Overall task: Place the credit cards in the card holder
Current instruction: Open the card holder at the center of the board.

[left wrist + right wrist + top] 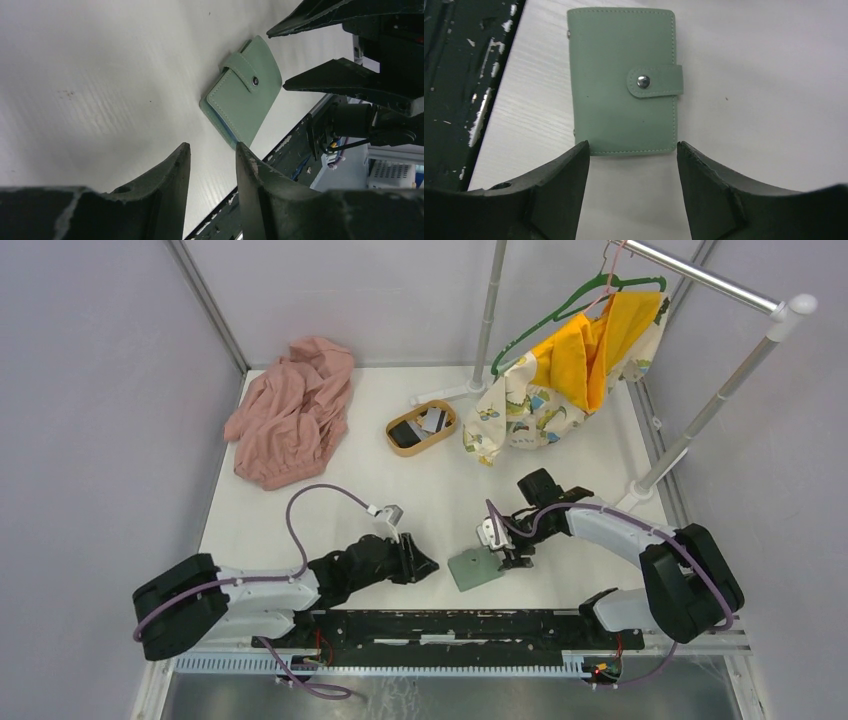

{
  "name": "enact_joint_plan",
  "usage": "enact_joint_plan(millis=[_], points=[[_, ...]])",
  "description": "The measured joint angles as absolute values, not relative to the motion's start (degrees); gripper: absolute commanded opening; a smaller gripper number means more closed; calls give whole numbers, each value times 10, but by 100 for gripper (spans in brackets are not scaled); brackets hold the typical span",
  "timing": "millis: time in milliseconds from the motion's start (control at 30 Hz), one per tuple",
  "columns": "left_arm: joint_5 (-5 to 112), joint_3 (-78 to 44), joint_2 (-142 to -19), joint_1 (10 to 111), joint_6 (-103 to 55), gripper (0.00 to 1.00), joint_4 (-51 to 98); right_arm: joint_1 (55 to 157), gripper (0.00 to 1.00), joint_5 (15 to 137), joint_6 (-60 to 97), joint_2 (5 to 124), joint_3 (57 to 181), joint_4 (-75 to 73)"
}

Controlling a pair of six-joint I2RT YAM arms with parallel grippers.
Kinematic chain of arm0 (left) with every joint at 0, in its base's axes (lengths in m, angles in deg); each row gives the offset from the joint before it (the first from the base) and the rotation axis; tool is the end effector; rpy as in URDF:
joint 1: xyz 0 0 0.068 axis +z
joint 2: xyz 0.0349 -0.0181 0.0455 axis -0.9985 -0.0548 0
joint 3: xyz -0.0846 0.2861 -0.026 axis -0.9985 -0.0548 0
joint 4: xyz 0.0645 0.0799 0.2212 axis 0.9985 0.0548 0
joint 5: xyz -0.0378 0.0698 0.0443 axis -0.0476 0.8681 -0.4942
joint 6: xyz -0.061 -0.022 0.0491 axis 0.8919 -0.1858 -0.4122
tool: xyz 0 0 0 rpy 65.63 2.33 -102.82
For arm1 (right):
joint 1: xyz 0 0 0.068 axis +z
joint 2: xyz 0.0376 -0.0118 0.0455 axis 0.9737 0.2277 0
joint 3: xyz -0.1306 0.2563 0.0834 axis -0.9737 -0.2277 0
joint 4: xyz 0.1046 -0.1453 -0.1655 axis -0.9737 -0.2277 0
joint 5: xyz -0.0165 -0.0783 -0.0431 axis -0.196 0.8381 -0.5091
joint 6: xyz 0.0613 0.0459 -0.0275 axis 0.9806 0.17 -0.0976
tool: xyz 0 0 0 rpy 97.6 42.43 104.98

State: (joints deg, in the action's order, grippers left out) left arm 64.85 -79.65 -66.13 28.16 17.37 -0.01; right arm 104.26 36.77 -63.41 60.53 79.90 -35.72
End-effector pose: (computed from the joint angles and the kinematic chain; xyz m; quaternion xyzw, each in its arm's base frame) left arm 0.1050 -0.1653 0.1648 0.0293 0.8481 -0.4237 0.3169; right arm 0.1505 0.1360 0.1777 -0.7424 0.5302 0.3133 0.2638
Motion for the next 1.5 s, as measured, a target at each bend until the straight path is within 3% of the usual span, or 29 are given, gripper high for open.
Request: enact_joint_plan(millis=[267, 567, 633, 833, 1067, 1267, 1500], points=[[738, -768, -785, 213, 281, 47, -34, 1058, 64, 436, -593, 605, 792, -299], [751, -697, -882, 178, 315, 45, -66, 1080, 61, 466, -590, 605, 790, -292], [752, -692, -892, 177, 319, 38, -70, 1084, 60, 467, -591, 605, 789, -290], [768, -687, -908, 177, 324, 3, -57, 1093, 60, 475, -591, 609, 788, -289], [797, -593, -908, 177, 214, 2, 75, 1094, 64, 476, -593, 578, 788, -308], [777, -563, -886, 185, 70, 2, 118, 1096, 53, 401, -630, 499, 786, -313], [714, -555, -898, 208, 10, 2, 128, 1134, 49, 408, -619, 545, 766, -289]])
